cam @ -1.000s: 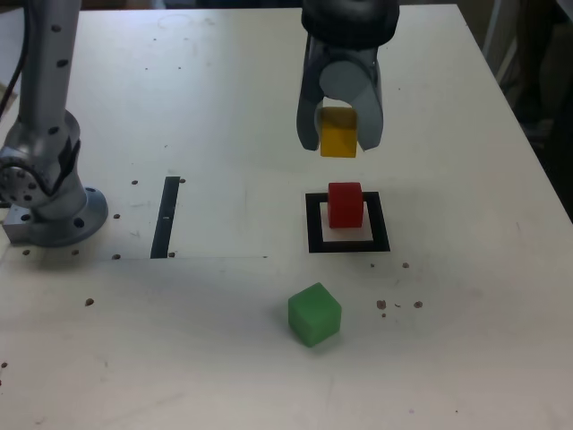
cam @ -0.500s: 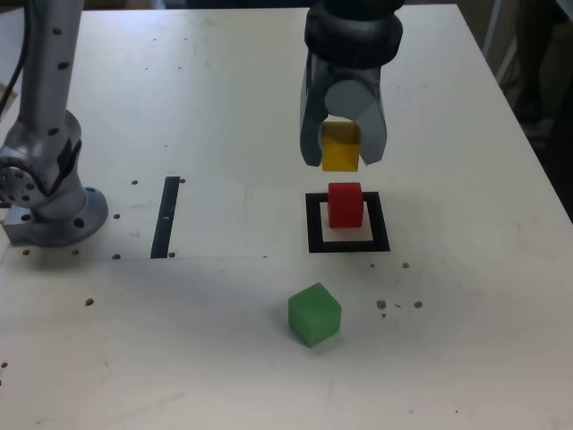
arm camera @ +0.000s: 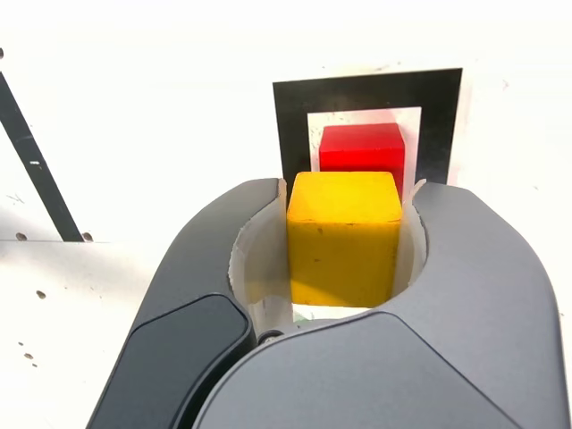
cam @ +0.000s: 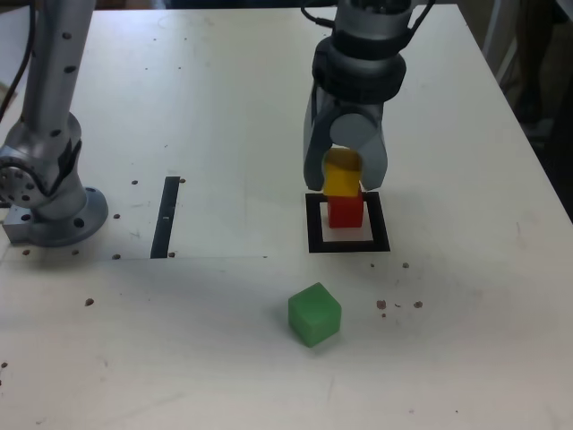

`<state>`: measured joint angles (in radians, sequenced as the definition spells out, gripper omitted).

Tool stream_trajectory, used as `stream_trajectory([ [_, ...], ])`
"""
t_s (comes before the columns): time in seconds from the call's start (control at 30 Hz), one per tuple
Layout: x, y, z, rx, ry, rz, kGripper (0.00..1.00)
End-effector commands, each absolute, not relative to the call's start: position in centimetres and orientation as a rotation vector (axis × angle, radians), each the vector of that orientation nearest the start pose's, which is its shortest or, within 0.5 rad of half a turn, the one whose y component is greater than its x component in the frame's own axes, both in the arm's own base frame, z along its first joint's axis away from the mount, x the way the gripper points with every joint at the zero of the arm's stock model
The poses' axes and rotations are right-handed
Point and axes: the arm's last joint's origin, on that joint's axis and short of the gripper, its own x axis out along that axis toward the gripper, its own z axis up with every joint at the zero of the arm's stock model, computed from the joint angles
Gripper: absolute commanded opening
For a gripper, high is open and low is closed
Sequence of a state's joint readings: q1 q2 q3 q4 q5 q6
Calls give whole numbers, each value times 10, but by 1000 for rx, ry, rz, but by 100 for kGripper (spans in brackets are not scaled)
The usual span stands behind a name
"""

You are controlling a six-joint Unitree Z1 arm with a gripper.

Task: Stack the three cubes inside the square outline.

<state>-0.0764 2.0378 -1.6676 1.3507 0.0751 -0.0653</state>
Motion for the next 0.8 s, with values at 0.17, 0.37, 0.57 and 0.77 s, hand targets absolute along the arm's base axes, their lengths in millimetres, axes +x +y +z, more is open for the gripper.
stream_trajectory([
  [0.17,363,-23,268,80,1710,59,28],
  [0.37,365,-23,267,76,1697,56,29],
  [0.57,365,-23,266,77,1695,57,33],
  [0.77,363,-22,264,79,1705,61,34],
])
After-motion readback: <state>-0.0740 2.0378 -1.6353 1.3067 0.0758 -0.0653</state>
